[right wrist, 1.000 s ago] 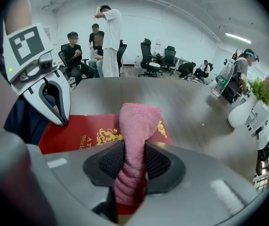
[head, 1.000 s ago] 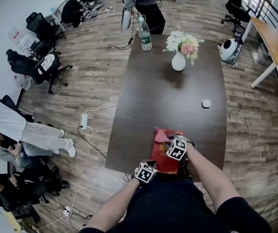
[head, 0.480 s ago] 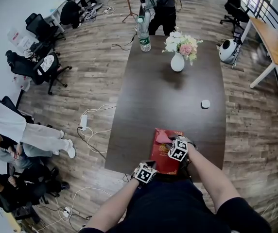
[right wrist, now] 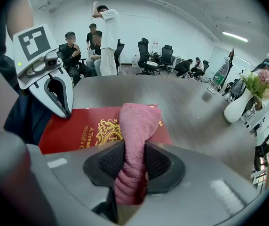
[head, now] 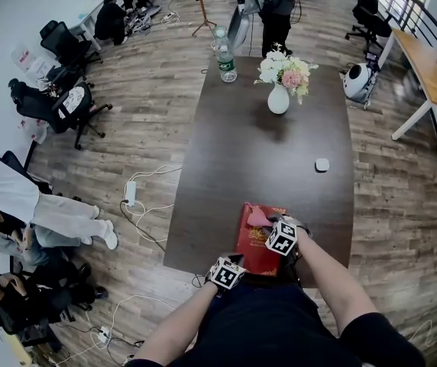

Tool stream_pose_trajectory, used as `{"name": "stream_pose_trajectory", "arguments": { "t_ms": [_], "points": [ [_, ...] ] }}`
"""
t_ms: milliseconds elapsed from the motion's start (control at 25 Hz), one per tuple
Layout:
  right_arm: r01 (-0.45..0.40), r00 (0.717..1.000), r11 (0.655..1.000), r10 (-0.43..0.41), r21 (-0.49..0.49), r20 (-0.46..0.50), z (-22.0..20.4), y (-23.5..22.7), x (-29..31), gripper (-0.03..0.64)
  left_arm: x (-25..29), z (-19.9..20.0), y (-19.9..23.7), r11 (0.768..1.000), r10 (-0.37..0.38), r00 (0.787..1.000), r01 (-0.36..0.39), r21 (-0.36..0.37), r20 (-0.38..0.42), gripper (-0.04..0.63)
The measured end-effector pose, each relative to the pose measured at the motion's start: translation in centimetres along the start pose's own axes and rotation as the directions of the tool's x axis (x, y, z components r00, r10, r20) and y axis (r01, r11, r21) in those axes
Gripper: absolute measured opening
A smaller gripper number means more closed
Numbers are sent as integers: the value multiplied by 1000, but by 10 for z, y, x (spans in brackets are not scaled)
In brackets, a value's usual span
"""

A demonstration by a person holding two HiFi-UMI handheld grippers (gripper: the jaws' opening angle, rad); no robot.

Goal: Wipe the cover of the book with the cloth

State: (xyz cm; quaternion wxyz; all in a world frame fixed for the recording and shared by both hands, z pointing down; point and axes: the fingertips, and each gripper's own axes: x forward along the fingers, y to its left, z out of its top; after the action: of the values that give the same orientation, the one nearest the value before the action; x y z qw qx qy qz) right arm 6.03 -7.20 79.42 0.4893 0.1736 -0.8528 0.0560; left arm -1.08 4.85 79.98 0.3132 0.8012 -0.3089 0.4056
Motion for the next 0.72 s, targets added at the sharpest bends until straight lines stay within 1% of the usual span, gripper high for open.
{"name": "stream_pose_trajectory", "arguments": {
  "t_ms": [520,720],
  "points": [
    [16,1000,1000,-16,20,0,-13,-3,-9,118,-7,-2,-1,1000,11,1000,-11,-19,-28,-5],
    [24,1000,999,-24,22,-5,-17,-5,-12,118,-1,-5,1,1000,9,1000,-9,-18,-17,-5]
  ]
}}
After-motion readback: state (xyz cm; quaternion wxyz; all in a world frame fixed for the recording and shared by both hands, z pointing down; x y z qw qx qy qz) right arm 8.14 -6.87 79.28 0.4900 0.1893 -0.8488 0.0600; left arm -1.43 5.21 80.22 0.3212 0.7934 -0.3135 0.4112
